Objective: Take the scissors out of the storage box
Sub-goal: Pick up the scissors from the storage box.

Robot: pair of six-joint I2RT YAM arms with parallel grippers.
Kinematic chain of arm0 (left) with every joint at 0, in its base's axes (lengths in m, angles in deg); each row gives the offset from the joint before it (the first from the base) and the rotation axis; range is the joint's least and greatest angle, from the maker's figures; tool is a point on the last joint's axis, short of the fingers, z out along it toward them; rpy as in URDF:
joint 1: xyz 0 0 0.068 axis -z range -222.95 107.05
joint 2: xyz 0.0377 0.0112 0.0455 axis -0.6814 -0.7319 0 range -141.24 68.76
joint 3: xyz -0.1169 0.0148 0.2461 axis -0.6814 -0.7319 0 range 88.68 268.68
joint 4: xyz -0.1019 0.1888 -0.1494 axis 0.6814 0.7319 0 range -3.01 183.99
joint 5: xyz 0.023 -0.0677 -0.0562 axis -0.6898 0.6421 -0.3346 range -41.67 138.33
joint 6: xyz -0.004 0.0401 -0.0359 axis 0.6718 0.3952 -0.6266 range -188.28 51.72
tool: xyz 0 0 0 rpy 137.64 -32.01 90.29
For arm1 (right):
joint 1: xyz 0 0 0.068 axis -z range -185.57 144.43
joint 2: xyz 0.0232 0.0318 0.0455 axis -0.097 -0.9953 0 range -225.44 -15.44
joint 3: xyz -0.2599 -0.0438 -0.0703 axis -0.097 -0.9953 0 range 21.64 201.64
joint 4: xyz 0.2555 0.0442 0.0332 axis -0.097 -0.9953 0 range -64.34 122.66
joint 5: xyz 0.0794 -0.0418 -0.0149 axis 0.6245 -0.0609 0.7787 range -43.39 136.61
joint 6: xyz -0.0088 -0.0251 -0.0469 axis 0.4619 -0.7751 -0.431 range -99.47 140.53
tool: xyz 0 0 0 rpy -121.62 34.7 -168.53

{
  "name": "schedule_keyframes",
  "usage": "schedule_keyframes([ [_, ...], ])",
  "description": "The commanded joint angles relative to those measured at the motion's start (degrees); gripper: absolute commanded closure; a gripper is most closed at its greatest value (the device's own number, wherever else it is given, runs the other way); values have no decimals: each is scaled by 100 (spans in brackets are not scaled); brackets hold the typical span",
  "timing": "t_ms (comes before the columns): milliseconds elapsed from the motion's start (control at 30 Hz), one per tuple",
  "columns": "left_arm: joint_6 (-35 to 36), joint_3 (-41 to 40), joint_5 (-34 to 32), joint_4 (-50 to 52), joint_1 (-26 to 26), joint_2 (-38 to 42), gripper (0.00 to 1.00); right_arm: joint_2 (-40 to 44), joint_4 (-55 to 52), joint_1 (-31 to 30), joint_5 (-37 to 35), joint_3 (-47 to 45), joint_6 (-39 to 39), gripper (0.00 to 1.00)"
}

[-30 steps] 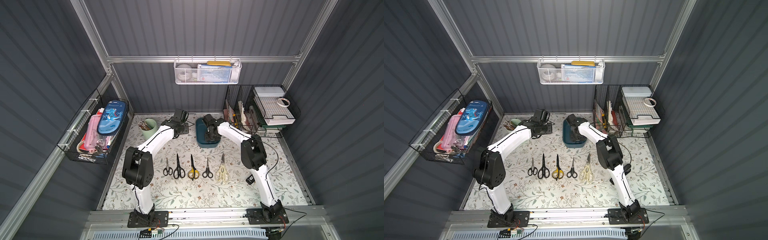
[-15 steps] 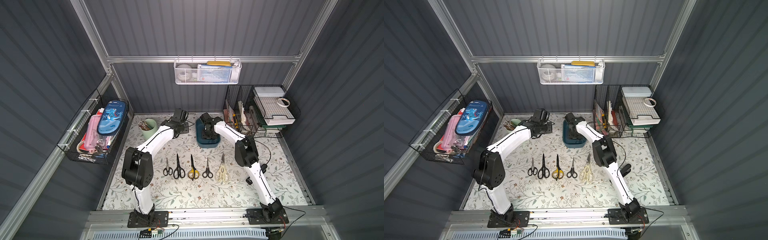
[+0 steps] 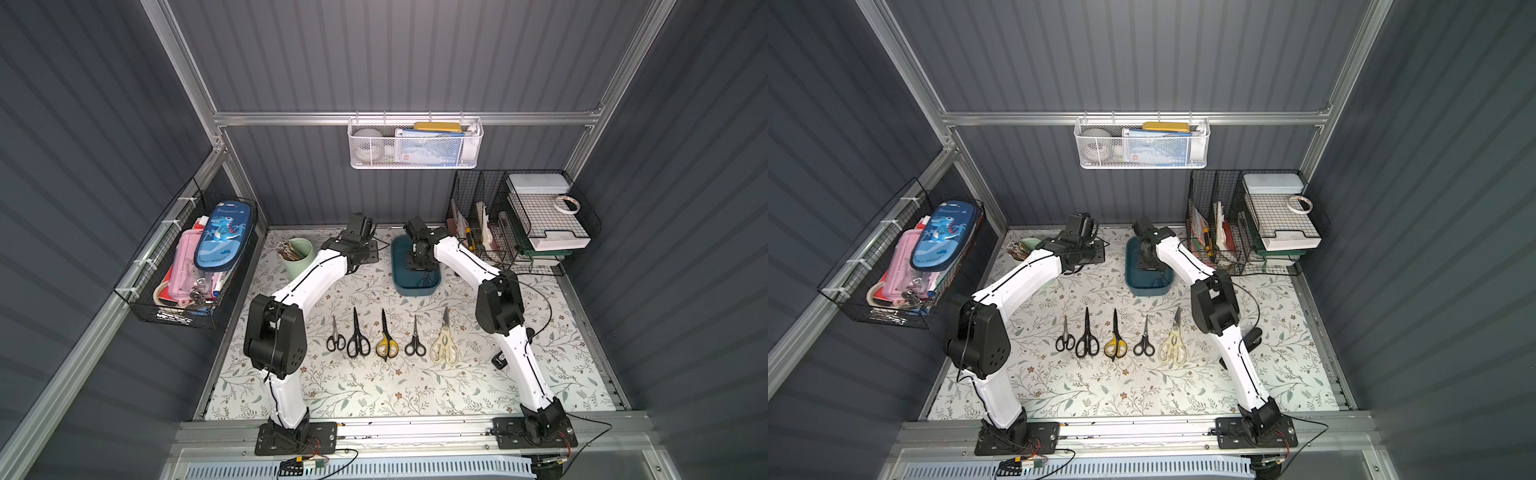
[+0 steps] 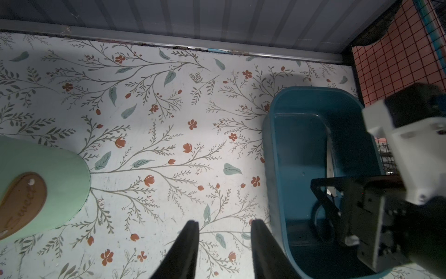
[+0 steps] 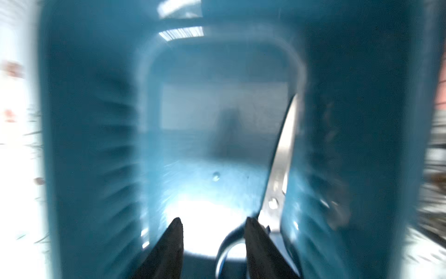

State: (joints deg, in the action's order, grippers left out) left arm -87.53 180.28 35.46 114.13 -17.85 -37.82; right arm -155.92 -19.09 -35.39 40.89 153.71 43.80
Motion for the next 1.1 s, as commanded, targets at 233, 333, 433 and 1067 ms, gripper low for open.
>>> schedule_keyframes([
  [233,132,172,117,46,-5,-117,59,44,-704,-71,-240,94,-13,57],
  [333,132,149,84,41,-6,-108,59,-20,-747,-86,-264,10,52,57],
  [433,145,123,102,43,-7,-105,59,-110,-852,-89,-310,19,88,57],
  [1067,171,69,85,54,-8,-64,59,-1152,-707,113,458,296,661,57],
])
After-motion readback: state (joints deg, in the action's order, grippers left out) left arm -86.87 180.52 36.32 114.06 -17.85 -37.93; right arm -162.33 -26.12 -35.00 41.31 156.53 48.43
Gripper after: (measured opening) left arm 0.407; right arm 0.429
